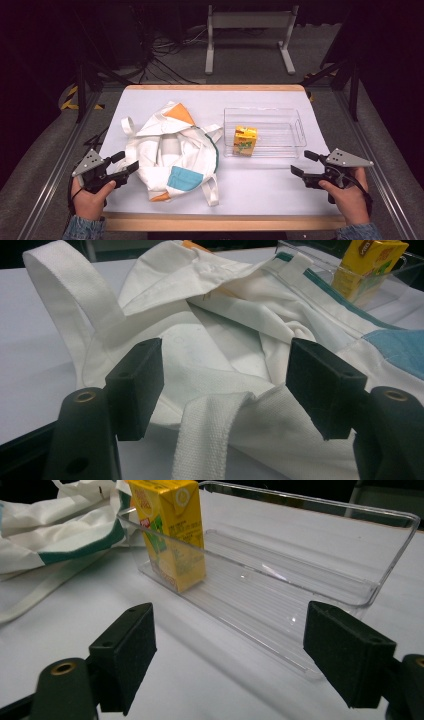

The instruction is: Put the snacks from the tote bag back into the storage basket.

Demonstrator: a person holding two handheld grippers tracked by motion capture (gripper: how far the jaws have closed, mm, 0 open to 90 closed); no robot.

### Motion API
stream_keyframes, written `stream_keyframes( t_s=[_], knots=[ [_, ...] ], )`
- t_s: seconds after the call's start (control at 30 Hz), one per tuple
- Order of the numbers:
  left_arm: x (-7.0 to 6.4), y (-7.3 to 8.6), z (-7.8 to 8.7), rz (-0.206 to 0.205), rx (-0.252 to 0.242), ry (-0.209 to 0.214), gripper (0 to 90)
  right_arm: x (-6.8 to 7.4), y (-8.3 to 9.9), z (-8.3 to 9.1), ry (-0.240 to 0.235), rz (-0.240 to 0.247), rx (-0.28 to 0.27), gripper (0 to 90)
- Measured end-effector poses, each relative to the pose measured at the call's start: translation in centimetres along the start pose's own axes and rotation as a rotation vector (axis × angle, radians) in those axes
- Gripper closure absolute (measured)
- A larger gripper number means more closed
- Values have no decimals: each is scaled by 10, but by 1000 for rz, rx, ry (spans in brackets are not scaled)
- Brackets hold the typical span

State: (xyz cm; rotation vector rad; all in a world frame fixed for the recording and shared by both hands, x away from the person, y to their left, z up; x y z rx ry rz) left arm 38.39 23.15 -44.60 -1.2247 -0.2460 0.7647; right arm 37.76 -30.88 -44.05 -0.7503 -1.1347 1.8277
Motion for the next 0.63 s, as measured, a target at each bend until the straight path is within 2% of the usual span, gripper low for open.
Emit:
stream_keyframes(
  t_s=[0.2, 0.47, 0.53, 0.63],
  knots=[
    [0, 2, -3, 3, 5, 4, 325, -7, 11, -8, 57, -16, 21, 215],
    [0, 1, -2, 8, -2, 13, 320, -10, 6, -9, 83, 8, -40, 215],
    [0, 1, -2, 13, -4, 13, 320, -10, 6, -9, 85, 12, -44, 214],
    [0, 1, -3, 12, -7, 14, 320, -12, 6, -10, 113, 11, -44, 213]
  ],
)
Point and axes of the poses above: each handheld gripper's, and its own axes: z roughly backward along the jaws, y roughly out of its underside, x roughly to its left, the point moved 8 cm from there along -z, roughly forward along the jaws, and after that the axes turned 12 degrees about y, right-handed, at the moved point
